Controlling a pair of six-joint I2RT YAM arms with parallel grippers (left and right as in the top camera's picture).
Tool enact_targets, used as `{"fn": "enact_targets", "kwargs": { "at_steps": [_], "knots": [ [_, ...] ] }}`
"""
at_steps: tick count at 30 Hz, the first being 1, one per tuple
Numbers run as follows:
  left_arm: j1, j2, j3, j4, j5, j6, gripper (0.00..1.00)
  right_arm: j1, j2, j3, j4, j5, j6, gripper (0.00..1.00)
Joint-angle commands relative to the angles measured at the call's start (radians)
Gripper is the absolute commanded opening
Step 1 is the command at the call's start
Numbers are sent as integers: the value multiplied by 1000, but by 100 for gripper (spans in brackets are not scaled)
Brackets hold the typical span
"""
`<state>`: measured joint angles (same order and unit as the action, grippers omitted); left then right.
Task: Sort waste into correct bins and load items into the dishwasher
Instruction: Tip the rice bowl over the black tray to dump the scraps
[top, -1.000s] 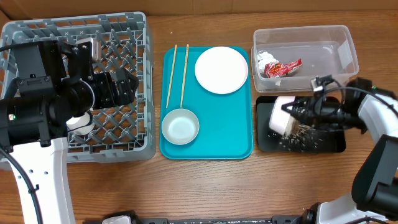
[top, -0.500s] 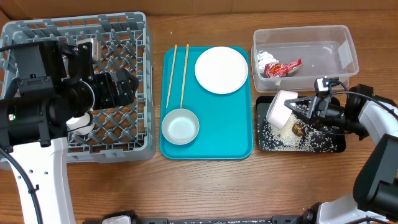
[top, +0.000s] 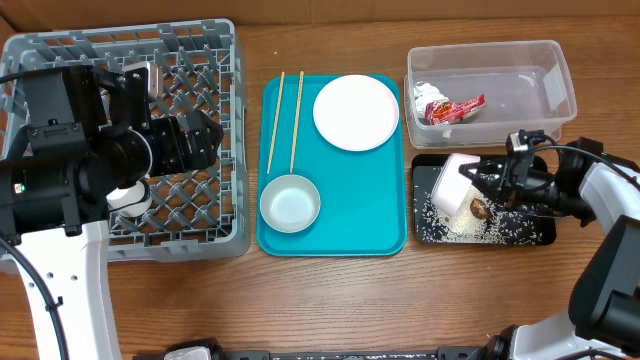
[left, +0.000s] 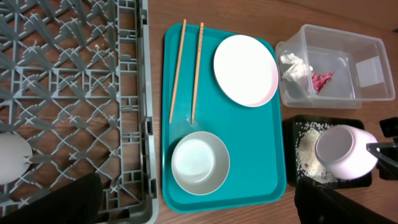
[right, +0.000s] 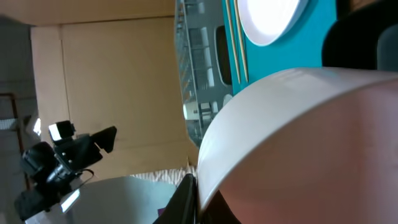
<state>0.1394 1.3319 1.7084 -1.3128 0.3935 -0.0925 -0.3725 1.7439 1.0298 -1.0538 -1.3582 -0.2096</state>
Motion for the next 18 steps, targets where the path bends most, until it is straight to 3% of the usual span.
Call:
{"fn": "enact_targets", "kwargs": {
  "at_steps": [1,3,4,5,7,9,10,11,13,15,18],
  "knots": [
    [4,-2,11,2,19,26,100,-5,-11,5,-2,-24,59,4],
    [4,-2,11,1,19,26,100,5,-27,5,-74,-114,-158,4],
    [4,-2,11,1,19,26,100,5,-27,6,-69,-89,-163,4],
    [4,-2,11,1,19,26,100,3,-24,4,-50,-72,-74,4],
    [4,-2,11,2,19,26,100,8,-32,5,-76,-175,-158,4],
    [4,-2,11,0,19,26,100,11,-40,10,-60,-86,-195,4],
    [4,-2,11,0,19,26,100,11,-39,16,-1,127,6,4],
    [4,-2,11,0,19,26,100,11,-39,16,10,217,129,4],
    [4,-2,11,0,19,26,100,12,-45,18,-5,243,151,4],
    [4,-2,11,-2,19,27,100,14,-58,25,-49,177,40,4],
    [4,-2,11,0,19,27,100,29,-88,48,-195,19,-347,4]
  ]
}}
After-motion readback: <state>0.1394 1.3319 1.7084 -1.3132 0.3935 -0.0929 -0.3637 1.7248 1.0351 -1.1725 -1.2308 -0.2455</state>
